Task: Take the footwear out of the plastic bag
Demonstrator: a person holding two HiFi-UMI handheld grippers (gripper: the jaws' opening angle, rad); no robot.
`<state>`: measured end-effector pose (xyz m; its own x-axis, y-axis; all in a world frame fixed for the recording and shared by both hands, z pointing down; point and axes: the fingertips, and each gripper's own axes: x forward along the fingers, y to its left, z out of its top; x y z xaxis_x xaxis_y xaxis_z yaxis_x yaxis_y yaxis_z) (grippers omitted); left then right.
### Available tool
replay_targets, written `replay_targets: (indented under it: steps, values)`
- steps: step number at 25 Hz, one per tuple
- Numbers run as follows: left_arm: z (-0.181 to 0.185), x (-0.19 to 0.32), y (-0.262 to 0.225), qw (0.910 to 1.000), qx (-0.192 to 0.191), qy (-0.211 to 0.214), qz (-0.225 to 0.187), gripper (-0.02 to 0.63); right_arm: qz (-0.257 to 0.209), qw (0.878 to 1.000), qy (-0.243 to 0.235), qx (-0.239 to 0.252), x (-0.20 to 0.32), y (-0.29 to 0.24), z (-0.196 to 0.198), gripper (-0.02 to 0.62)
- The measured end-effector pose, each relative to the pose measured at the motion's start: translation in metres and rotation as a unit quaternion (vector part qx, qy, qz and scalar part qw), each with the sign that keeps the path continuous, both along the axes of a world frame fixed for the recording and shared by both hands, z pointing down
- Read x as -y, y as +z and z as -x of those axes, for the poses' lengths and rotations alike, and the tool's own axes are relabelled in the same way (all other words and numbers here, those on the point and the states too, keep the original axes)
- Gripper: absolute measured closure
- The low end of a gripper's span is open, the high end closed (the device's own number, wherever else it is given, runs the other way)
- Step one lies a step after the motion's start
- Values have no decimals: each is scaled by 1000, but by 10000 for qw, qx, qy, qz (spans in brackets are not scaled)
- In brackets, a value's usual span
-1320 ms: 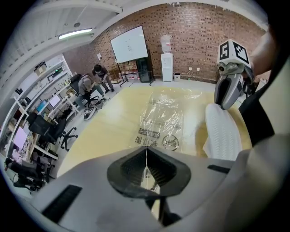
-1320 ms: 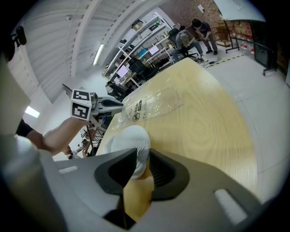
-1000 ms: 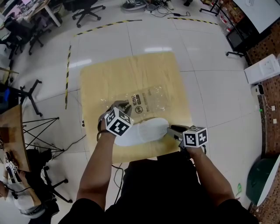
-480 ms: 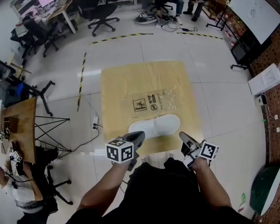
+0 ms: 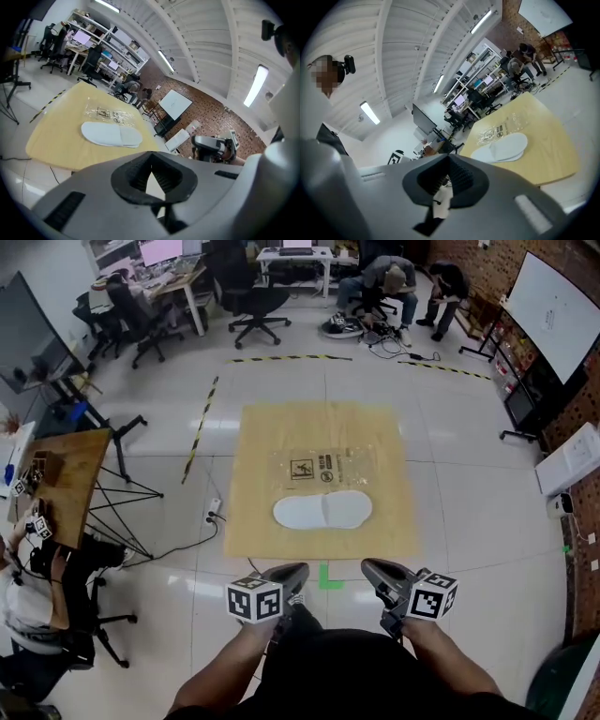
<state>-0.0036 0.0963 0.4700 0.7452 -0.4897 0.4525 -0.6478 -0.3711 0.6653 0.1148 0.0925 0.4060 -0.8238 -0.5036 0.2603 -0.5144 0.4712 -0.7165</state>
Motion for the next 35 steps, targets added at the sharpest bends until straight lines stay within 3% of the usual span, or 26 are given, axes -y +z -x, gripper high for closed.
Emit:
replay_targets:
  steps: [5, 14, 21, 35]
  values:
    - [-12, -65, -18, 9967, 169, -724, -313, 600, -623, 9976, -27, -289, -67, -24, -49, 595]
    - [-43, -179, -43, 9896, 1005, -719, -741, 600, -691, 9956, -401, -493, -158, -6, -82, 595]
    - [-69, -203, -53, 9877, 1167, -332, -983, 600, -898, 9932, -455, -588, -183, -10, -85, 595]
    - [-69, -221, -70, 9829, 1322, -310, -1243, 600, -1115, 9909, -424, -616, -212, -19, -93, 595]
